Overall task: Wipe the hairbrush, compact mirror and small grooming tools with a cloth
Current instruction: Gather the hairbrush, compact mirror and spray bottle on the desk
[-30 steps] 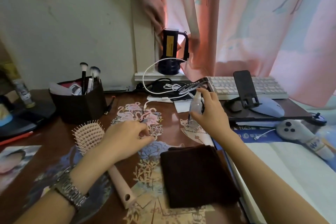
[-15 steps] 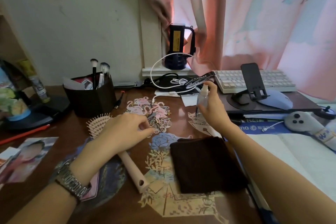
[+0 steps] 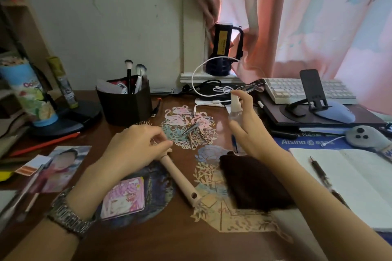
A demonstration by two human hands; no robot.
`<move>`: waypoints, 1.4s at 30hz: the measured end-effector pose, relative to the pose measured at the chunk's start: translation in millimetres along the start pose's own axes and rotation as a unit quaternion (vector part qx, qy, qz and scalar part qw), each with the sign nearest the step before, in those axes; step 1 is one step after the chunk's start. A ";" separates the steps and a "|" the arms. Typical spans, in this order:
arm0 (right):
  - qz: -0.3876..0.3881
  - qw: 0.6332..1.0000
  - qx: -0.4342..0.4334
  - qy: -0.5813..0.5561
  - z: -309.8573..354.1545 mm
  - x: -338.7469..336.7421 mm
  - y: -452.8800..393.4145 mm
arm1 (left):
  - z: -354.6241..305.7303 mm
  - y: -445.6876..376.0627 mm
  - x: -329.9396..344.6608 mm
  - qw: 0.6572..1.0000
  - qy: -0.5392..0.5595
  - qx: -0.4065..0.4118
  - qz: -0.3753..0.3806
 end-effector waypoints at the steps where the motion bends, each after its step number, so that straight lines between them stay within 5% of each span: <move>1: -0.002 1.000 0.008 0.013 -0.1 3.2 3.8 | 4.2 2.4 0.4 1.000 0.002 0.000 -0.006; 11: 0.002 0.990 0.018 0.137 -18.3 24.5 27.3 | 17.9 17.7 11.7 0.995 0.068 0.016 -0.075; 42: -0.028 0.993 0.052 0.100 -12.9 11.5 45.7 | 28.3 35.3 12.0 0.993 0.026 0.020 -0.109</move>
Point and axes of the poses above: each hand's wrist, its own y-axis away from the middle knuckle, its own x-axis out of the palm, z = x × y, the point moved 10 cm from there along -y, towards the middle knuckle, and after that the axes turned 7 degrees about -y, right-handed, at the moved point
